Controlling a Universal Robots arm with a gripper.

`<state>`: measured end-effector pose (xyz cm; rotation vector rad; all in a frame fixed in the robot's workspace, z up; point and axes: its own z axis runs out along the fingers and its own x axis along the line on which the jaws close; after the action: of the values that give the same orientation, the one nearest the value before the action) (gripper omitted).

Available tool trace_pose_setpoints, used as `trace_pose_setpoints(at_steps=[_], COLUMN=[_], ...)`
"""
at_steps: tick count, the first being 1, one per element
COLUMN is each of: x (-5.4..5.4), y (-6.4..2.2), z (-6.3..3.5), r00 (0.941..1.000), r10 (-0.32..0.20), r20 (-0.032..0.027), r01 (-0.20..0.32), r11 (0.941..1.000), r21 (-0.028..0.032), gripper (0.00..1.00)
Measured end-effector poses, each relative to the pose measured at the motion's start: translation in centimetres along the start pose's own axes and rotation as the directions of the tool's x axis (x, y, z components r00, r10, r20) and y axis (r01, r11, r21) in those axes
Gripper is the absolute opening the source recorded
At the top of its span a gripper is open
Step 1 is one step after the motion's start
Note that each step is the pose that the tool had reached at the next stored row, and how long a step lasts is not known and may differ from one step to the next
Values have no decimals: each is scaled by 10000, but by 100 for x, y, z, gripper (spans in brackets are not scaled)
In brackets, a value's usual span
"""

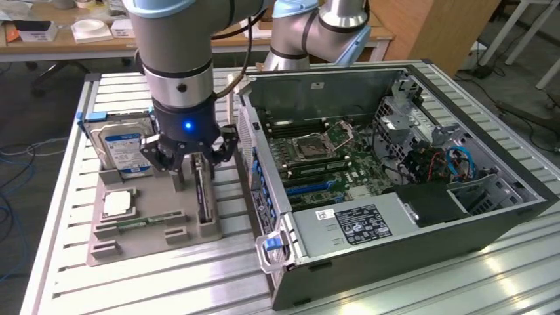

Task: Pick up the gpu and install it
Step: 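Pick up the gpu and move the gpu toward the slot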

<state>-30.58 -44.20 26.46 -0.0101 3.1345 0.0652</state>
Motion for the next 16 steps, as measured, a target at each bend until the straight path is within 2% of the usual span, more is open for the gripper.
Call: trace_pose_setpoints(at_steps=[16], x=[0], y=[-28], z=[274], r00=[10000], r10=[-9], r20=[-1], r01=[9], r11=[10000], r21=[0], gripper=[55])
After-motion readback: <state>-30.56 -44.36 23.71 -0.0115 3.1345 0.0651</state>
